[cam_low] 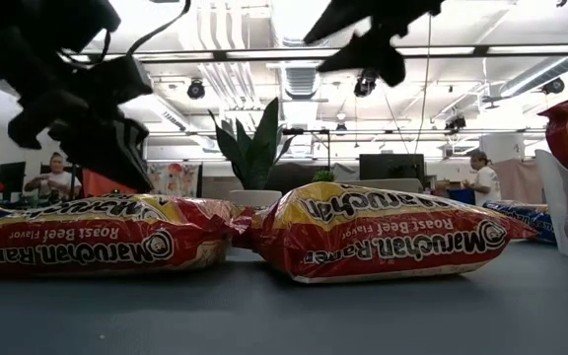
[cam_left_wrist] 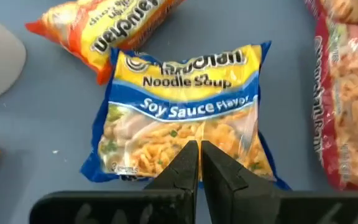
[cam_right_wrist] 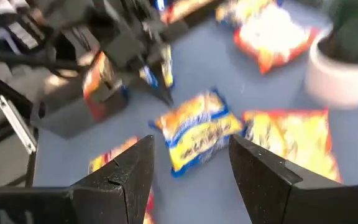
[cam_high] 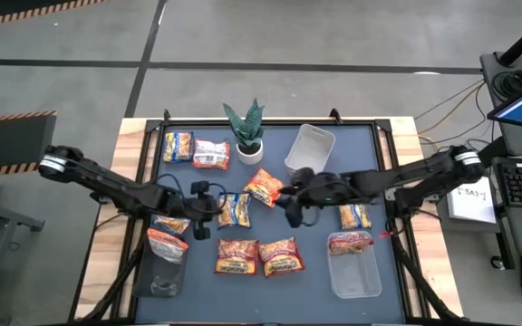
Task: Sort Maruchan noodles
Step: Put the middle left blue instant noodle pack into the gray bin
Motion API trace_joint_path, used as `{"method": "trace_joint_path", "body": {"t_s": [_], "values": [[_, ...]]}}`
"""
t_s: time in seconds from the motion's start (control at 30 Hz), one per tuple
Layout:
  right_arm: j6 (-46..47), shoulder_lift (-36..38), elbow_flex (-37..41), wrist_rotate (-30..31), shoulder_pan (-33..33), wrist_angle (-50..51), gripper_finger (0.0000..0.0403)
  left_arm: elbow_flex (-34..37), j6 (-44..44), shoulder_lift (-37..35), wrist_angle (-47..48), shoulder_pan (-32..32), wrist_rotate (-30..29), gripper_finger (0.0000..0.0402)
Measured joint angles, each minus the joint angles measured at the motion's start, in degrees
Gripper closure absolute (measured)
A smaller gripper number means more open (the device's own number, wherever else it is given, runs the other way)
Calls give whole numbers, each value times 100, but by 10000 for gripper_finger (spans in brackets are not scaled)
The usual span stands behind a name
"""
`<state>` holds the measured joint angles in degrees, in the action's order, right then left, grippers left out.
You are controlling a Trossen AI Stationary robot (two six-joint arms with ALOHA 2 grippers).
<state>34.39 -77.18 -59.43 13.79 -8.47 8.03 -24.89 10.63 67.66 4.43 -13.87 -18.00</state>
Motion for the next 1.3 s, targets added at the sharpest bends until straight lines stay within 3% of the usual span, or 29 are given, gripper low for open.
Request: {"method": "trace_joint_path", "body": {"t_s": [0.2, 0.47, 0.7, 1.03, 1.3], "values": [[839, -1032, -877, -558, 128, 1071, 209, 260, 0, 113, -345, 0, 2, 401], [1003, -2102, -1707, -648, 138, 1289, 209, 317, -2, 453, -603, 0, -4, 401], [1225, -2573, -1994, -744, 219, 1301, 202, 275, -4, 921, -968, 0, -77, 401], [1455, -2982, -1982, -998, 384, 739, 112, 292, 245, 1643, -1352, 4, -190, 401], [1424, -3187, -1966, -979, 561, 266, 55, 295, 244, 1755, -1578, 4, -153, 401]]}}
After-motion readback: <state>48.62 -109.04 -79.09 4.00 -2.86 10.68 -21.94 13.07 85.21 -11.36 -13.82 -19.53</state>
